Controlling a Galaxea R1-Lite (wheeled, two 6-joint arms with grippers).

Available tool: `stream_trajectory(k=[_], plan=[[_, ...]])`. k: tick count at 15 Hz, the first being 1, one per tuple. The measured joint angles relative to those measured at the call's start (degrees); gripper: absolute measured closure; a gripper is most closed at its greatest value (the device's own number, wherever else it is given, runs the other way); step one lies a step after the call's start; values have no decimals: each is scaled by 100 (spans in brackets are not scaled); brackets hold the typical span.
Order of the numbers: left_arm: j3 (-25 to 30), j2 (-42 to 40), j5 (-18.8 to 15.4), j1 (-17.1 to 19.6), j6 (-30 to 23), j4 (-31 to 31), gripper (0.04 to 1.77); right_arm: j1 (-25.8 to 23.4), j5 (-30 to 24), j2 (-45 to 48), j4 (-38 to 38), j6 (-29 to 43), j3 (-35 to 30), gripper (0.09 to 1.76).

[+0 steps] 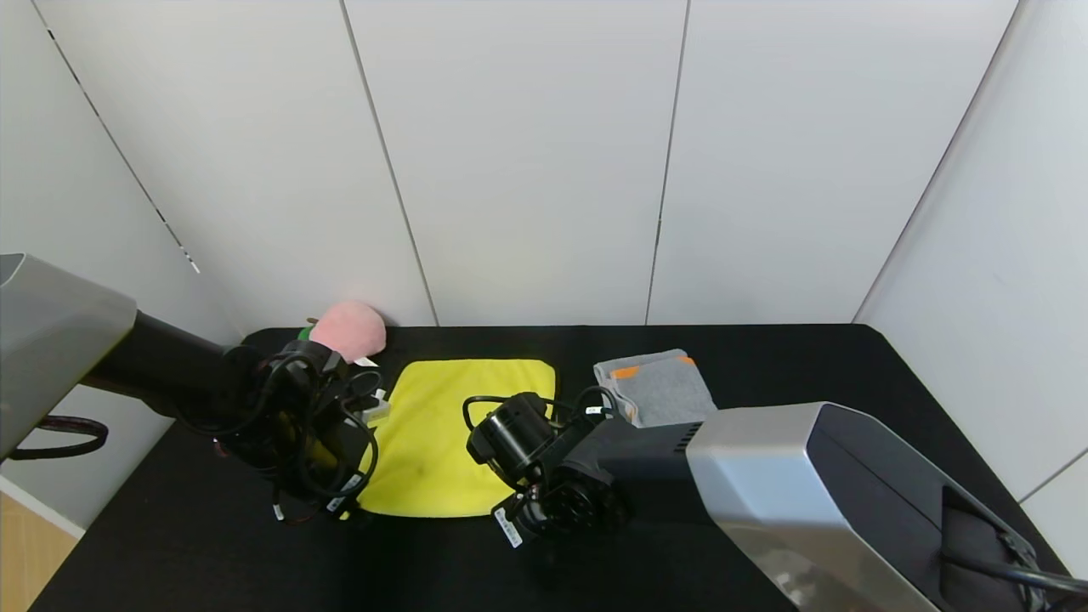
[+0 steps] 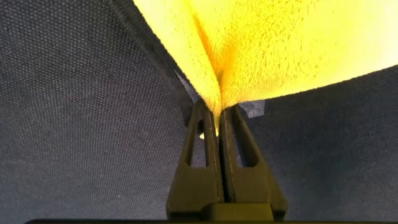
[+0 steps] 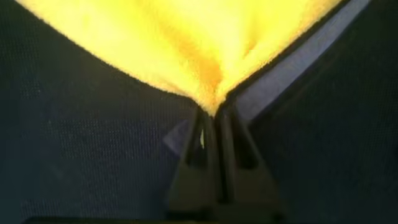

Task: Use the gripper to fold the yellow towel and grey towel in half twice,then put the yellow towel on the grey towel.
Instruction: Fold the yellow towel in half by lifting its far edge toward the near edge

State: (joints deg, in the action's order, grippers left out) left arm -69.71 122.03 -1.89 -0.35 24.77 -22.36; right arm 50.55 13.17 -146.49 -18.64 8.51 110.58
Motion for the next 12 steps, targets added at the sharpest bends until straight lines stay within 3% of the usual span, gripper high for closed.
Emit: stream_trajectory(k=[5, 12], plan=[[6, -160, -133, 2, -9, -16, 169, -32, -68, 115, -172, 187, -9, 171], [444, -660, -245, 0, -1, -99, 169, -76, -780, 496, -958, 675, -11, 171]])
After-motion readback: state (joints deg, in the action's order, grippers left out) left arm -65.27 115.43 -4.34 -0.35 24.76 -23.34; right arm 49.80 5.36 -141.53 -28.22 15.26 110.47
